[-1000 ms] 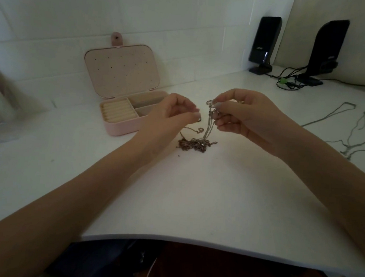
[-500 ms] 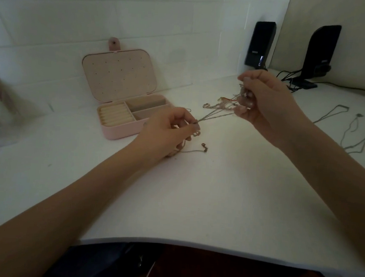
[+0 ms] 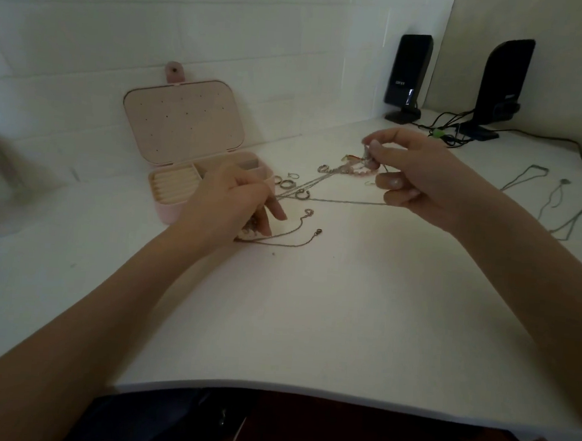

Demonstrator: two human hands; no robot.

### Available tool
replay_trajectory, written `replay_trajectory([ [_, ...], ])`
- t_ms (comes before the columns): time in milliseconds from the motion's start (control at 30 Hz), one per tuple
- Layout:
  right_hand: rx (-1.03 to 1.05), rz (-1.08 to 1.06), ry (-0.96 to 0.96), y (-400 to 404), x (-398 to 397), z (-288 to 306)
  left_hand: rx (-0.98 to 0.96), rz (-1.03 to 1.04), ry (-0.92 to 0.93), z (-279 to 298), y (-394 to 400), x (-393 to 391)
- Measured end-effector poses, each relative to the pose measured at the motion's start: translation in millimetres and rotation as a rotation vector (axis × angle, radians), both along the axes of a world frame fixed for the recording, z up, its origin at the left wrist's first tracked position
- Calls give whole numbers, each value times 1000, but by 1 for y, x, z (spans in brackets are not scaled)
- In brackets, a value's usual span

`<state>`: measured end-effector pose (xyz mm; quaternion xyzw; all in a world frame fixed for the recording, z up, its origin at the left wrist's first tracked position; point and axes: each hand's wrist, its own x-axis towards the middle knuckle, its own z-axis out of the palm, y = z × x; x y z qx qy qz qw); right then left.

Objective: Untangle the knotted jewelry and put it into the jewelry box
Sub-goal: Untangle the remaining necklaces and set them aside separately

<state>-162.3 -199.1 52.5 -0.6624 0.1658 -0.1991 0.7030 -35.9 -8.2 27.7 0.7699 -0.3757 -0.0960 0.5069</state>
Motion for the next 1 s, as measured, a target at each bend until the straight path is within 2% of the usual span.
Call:
replay_trajectory([
  [100,145,21,-68,-1,1,1,22,19,28,2,-1,1],
  [233,353,242,-80,-7,-5,5,183,83,-157,-3,1,8],
  [300,308,343,17,-8,-8,6,224,139,-282,-6,1,9],
  [467,27,361,252,-13,-7,3,126,84,-400,-9,2,19],
  [533,-78,367,293,-15,-7,0,172,121,-463,-13,2,21],
  [600,-39,357,251,-17,-6,-2,217,169,-498,-14,3,19],
  [767,354,285,3,-31,-5,-6,254,95,-390,-8,3,12],
  [1000,528,248,-6,-31,2,-15,227,105,-246,-8,2,8],
])
